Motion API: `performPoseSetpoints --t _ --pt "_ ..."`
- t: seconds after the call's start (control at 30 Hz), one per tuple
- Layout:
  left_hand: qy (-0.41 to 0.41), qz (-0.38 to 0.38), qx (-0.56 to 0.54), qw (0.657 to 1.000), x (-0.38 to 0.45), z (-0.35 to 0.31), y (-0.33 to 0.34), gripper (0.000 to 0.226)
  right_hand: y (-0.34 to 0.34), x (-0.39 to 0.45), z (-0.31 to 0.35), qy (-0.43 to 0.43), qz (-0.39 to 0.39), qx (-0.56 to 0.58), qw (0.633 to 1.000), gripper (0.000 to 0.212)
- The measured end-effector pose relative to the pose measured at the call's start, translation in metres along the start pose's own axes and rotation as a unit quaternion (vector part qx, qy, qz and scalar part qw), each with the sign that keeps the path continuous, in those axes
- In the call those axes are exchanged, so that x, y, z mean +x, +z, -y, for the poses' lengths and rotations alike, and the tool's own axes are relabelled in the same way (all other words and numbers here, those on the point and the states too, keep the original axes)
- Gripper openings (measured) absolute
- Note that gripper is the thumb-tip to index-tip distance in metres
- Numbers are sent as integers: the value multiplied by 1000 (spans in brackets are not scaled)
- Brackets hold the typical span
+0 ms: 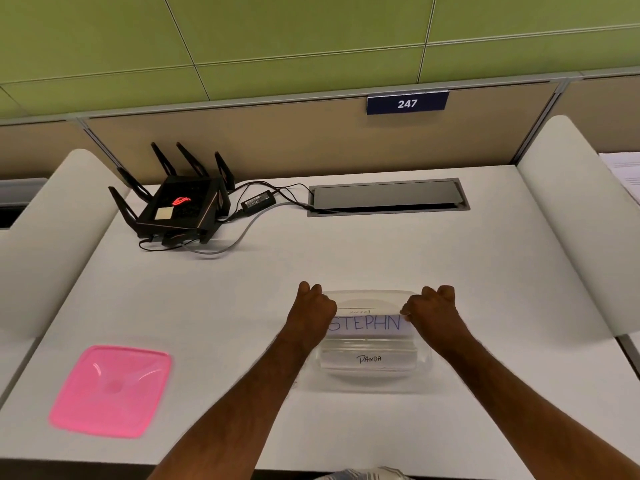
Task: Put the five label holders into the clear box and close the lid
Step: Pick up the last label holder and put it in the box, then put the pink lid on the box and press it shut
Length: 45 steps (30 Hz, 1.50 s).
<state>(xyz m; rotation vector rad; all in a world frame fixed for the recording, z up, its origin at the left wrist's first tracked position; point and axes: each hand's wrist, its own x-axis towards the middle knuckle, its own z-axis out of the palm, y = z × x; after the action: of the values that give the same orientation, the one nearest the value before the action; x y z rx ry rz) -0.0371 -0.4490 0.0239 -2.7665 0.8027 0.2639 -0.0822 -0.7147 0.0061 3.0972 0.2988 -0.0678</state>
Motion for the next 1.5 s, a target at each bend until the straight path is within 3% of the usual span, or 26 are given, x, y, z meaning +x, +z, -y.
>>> performPoseSetpoints --t 0.2,0.33,0.53,0.7,0.97,1.13,1.5 --pt "2 11 -11 1000 0 -1 0 23 -1 -2 2 0 -7 3 1000 21" --pt "12 -15 -40 999 -2 4 3 10 -5 -3 9 16 -31 65 997 32" --pt "-34 -212 -78 974 -16 20 12 3 -7 12 37 -6 -101 170 980 24" --pt "-143 -259 -121 948 -33 54 28 19 -9 37 74 -16 -93 183 979 35" --pt "-264 -140 -143 944 -90 120 62 36 -11 81 145 -84 -51 179 979 48" --pt "-334 -61 -186 922 -127 157 85 50 -8 99 202 -121 -25 169 978 51" --pt "-438 -18 -241 866 -213 223 136 66 8 117 323 -193 73 153 966 63"
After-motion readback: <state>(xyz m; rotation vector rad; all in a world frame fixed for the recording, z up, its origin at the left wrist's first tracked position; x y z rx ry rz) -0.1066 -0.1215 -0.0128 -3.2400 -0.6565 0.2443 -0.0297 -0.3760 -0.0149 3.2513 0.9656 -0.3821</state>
